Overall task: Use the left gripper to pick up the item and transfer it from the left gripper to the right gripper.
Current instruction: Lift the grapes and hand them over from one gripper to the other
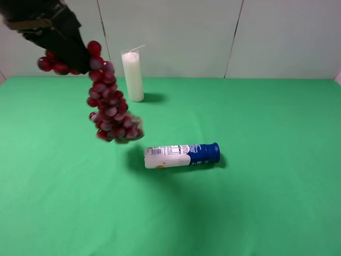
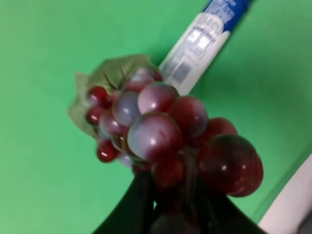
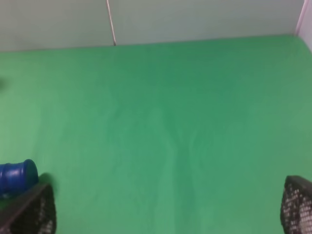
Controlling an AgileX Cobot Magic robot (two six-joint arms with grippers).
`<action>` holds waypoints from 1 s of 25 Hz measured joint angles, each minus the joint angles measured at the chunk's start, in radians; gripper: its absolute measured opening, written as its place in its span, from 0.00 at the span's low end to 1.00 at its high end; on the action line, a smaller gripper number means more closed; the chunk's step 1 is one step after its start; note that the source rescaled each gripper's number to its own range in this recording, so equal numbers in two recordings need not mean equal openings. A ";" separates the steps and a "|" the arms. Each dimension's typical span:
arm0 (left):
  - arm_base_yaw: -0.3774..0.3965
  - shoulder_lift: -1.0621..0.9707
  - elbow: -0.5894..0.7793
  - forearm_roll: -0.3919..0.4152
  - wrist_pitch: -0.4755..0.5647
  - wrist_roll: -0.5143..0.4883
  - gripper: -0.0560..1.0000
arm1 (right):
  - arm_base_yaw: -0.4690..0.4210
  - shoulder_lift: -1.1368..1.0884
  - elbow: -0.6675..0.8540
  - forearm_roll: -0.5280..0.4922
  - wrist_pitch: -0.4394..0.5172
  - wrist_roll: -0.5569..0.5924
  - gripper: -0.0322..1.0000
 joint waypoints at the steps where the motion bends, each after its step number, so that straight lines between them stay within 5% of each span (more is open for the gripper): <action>1: -0.015 0.012 -0.014 0.000 -0.008 0.010 0.06 | 0.000 0.000 0.000 0.000 0.000 0.000 1.00; 18: -0.214 0.171 -0.182 0.001 -0.091 0.092 0.06 | 0.000 0.225 -0.003 0.153 -0.007 -0.149 1.00; 25: -0.218 0.171 -0.190 0.003 -0.098 0.100 0.06 | 0.000 0.376 -0.019 0.424 -0.242 -0.421 1.00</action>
